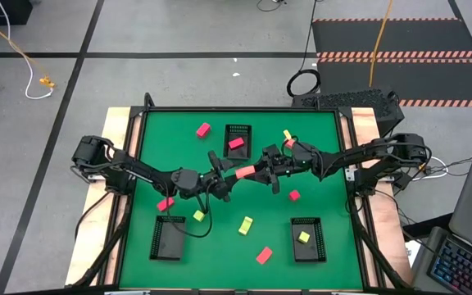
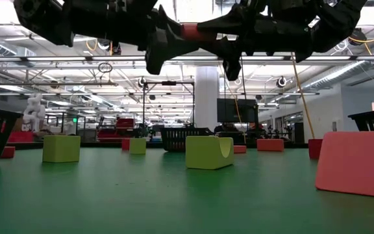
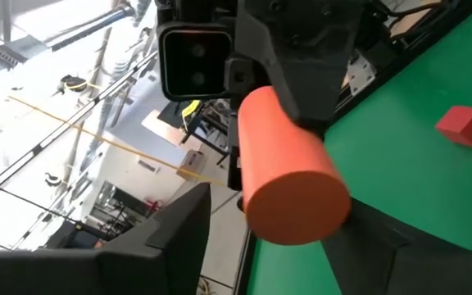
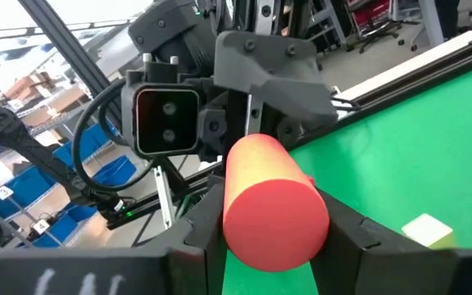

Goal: Sort & place blocks by color
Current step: Put the orange block into the bottom left black bin

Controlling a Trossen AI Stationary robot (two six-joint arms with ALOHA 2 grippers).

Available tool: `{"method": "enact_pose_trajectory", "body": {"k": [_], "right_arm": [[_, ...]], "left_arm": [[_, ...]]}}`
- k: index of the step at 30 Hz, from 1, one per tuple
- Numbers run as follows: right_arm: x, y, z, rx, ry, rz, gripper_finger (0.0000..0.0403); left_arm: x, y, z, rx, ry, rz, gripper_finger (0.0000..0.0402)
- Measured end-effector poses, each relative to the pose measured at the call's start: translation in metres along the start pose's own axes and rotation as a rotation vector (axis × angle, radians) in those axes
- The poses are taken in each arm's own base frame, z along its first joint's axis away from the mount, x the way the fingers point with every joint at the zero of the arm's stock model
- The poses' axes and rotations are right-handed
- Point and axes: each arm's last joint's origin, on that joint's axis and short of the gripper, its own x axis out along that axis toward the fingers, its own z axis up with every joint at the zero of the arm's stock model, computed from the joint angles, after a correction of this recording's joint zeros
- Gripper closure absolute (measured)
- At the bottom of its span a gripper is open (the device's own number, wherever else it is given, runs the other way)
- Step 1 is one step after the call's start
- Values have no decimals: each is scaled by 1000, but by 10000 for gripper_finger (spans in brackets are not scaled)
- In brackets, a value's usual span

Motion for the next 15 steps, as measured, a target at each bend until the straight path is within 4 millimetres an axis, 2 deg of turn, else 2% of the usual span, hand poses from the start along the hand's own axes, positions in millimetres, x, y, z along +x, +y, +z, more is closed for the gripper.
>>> {"method": "enact_pose_trajectory", "body": {"k": [7,15], "right_arm": [[0,-2,0,0,0,-14,288],[0,-2,0,1,3,-15,288]], "left_arm": [[-2,-1,3,-5,-25,-9,225],[-4,-4,7,4,-68,-35,231]]}}
